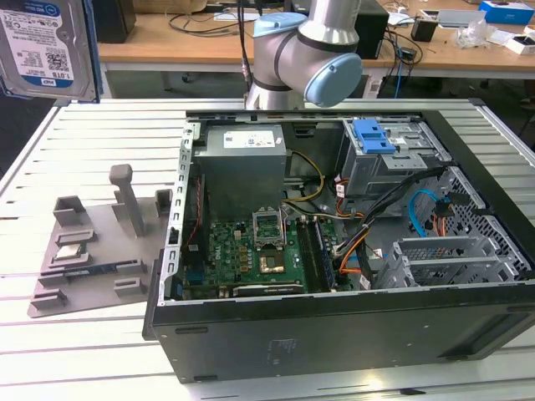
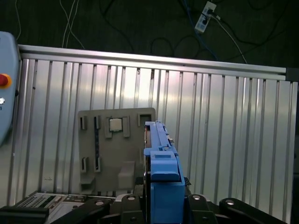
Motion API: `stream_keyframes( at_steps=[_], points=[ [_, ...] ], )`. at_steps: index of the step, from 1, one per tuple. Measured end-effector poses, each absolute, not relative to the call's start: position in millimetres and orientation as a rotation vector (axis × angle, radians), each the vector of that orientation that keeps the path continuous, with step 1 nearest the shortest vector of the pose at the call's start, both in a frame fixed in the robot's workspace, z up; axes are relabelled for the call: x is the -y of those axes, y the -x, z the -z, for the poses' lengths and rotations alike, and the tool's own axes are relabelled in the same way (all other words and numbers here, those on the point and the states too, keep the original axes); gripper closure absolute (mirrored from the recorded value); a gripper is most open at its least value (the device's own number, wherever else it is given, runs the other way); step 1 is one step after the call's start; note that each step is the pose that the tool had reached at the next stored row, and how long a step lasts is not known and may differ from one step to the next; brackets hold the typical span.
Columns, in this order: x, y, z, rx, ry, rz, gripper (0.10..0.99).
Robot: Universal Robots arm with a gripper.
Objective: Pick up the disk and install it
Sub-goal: 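Pick up the disk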
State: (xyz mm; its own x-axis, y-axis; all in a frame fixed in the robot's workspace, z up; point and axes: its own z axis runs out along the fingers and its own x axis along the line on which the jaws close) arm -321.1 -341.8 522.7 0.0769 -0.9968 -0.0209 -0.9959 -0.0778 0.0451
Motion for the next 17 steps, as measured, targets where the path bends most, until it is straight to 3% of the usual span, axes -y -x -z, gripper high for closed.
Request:
stream_keyframes(
  at_steps=[17],
  points=[
    [341.8, 236.7, -522.7, 2.12, -2.291, 0.072, 0.722]
  ],
)
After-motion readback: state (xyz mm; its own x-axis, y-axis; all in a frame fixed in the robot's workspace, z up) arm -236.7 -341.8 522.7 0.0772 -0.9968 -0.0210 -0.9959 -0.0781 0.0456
